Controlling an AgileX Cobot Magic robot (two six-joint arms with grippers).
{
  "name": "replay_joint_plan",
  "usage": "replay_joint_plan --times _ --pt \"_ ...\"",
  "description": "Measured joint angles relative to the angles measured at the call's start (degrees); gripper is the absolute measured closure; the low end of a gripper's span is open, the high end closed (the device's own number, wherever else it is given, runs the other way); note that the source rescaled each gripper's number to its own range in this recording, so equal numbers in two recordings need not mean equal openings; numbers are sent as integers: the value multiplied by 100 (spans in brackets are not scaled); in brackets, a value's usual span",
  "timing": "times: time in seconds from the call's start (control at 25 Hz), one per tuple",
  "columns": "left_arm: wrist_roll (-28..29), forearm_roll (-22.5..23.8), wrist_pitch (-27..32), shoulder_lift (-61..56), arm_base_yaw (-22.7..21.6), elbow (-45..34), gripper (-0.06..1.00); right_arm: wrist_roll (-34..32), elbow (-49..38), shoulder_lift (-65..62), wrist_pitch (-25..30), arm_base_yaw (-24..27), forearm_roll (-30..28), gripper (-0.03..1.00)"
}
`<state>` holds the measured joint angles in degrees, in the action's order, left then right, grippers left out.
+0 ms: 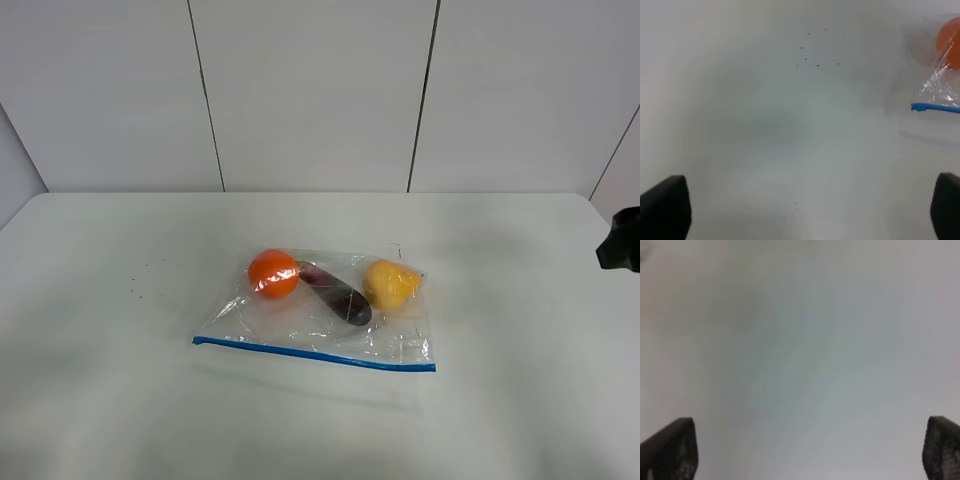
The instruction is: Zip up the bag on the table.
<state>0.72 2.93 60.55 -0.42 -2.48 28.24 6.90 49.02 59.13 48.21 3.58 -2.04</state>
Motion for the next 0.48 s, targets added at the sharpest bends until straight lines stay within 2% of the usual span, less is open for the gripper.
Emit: replay_joint_plan --times 0.12,0.28,0.48 --pt "0 0 0 0 0 0 -5 327 -421 -932 5 0 280 -3" --pt "0 0 0 0 0 0 -5 451 -928 -2059 24 0 790 -3" --pt "0 0 0 0 0 0 -5 564 -1296 -3374 370 0 913 -3"
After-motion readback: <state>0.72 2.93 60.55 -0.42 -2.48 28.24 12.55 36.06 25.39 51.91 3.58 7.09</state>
